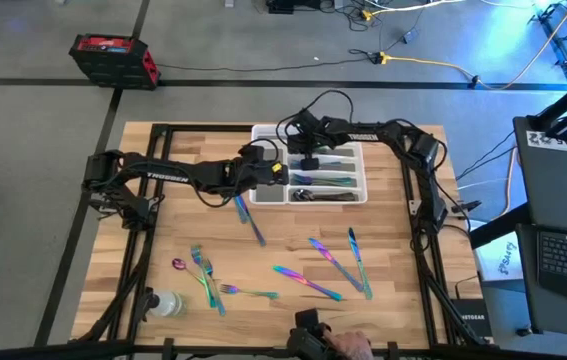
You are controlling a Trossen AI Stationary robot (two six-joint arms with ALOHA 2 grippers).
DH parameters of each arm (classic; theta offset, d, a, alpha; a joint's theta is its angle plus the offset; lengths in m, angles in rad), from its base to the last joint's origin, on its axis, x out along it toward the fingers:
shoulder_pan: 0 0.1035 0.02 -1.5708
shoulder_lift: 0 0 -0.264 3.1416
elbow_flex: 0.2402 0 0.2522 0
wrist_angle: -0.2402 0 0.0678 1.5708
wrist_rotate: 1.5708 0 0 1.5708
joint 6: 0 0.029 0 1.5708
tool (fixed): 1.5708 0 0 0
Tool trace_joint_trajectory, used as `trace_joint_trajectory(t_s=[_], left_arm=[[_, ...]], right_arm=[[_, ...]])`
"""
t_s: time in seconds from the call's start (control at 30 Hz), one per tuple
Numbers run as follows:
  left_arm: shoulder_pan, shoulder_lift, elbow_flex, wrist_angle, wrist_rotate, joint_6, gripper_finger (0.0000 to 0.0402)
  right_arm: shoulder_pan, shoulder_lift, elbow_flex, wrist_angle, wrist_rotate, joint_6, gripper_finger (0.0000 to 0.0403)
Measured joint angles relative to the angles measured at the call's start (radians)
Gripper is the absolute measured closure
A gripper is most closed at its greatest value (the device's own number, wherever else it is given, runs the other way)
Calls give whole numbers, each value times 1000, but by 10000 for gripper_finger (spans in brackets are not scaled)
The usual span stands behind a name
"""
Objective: Sort silverware
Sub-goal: Put the blue spoon into the tray organizer
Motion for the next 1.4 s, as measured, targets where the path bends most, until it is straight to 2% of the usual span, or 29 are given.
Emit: trace_joint_trajectory(t_s=[0.13, 0.23, 0.37, 0.43, 0.5, 0.53, 0.6, 0.7, 0.83, 1.0, 1.27, 1.4], left_arm=[[-1, -8, 0, -26, -1, 0, 311], [-8, -36, 0, -91, -38, -22, 311], [-26, -95, 0, -286, -158, -50, 311], [-35, -116, 0, -391, -198, -14, 311], [-15, -120, 1, -490, -127, 34, 311], [0, -115, -1, -545, -66, 7, 311], [18, -80, -42, -567, 2, -51, 311], [36, -6, -116, -572, 38, -105, 311], [67, 19, -147, -562, 51, -117, 311], [73, 23, -153, -564, 83, -132, 299], [85, 24, -153, -590, 96, -203, 231], [102, 36, -156, -589, 132, -196, 223]], right_arm=[[9, -23, 8, -23, 44, 52, 403], [14, -100, 22, -33, 44, 115, 403], [14, -240, 26, -56, -21, 213, 403], [14, -303, 24, -96, -45, 283, 403], [19, -374, 24, -126, -52, 375, 403], [20, -407, 24, -139, -52, 433, 403], [27, -474, 26, -191, -52, 568, 403], [74, -580, 22, -297, -30, 705, 403], [204, -770, -20, -312, 125, 741, 403], [328, -962, -98, -332, 249, 780, 403], [411, -1152, -270, -378, 298, 871, 403], [415, -1203, -354, -368, 289, 914, 403]])
